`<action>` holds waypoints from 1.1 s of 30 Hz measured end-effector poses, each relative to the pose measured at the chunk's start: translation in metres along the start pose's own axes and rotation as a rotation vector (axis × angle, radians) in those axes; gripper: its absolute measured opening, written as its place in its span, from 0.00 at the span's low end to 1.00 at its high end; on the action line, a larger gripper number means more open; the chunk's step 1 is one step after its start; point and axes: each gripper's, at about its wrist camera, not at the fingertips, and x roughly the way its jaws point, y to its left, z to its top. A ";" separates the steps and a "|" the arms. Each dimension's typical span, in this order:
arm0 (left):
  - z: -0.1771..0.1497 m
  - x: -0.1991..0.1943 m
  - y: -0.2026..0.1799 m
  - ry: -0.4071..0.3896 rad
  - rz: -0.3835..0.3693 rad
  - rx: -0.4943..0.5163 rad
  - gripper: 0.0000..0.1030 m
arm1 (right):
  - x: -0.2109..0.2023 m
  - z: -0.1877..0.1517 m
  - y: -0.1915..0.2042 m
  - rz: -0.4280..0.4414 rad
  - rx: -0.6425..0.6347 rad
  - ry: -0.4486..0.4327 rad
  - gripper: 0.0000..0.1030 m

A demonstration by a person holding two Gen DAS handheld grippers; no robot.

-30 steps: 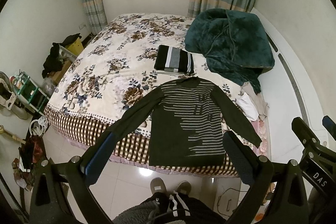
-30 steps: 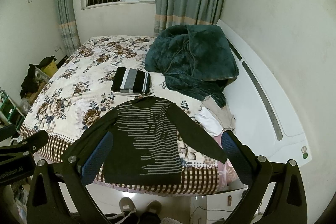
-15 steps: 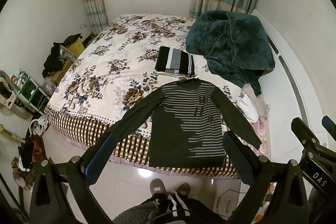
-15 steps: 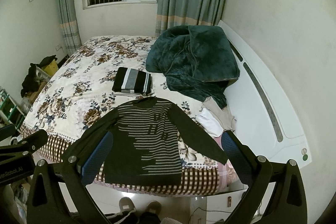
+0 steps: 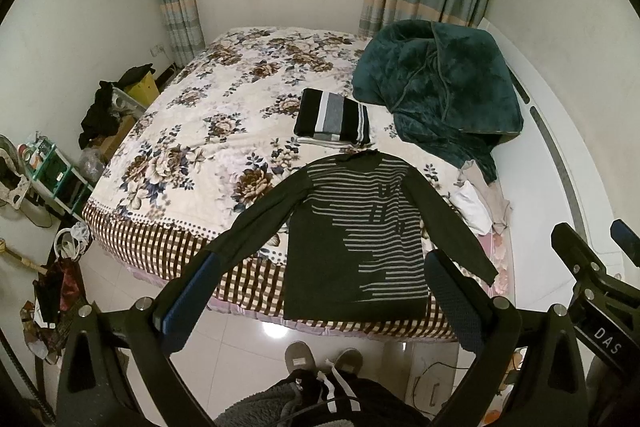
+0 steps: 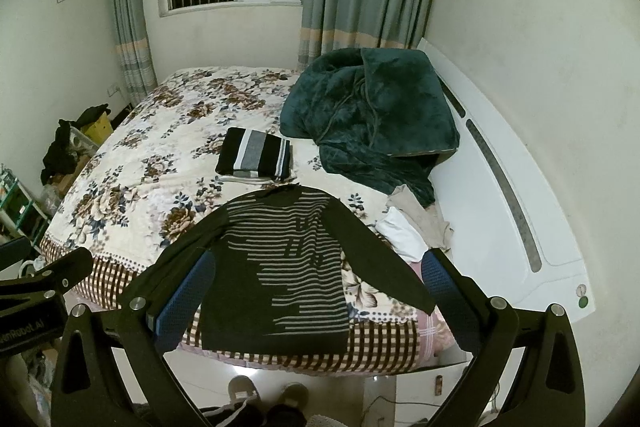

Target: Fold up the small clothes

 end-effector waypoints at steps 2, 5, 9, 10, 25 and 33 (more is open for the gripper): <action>0.004 0.003 0.001 -0.001 0.000 0.001 1.00 | 0.002 0.000 0.000 0.001 0.004 0.004 1.00; 0.012 0.019 0.003 -0.031 0.013 0.008 1.00 | 0.010 0.005 0.000 0.003 0.024 0.018 1.00; 0.021 0.066 0.001 -0.036 0.030 0.055 1.00 | 0.050 -0.004 -0.008 -0.006 0.092 0.061 1.00; 0.020 0.077 0.000 -0.035 0.030 0.069 1.00 | 0.066 -0.010 -0.010 -0.012 0.110 0.078 1.00; 0.015 0.329 -0.052 0.195 0.127 0.156 1.00 | 0.334 -0.191 -0.228 -0.288 0.693 0.455 1.00; -0.002 0.478 -0.084 0.416 0.277 0.103 1.00 | 0.503 -0.333 -0.367 -0.284 1.165 0.596 0.92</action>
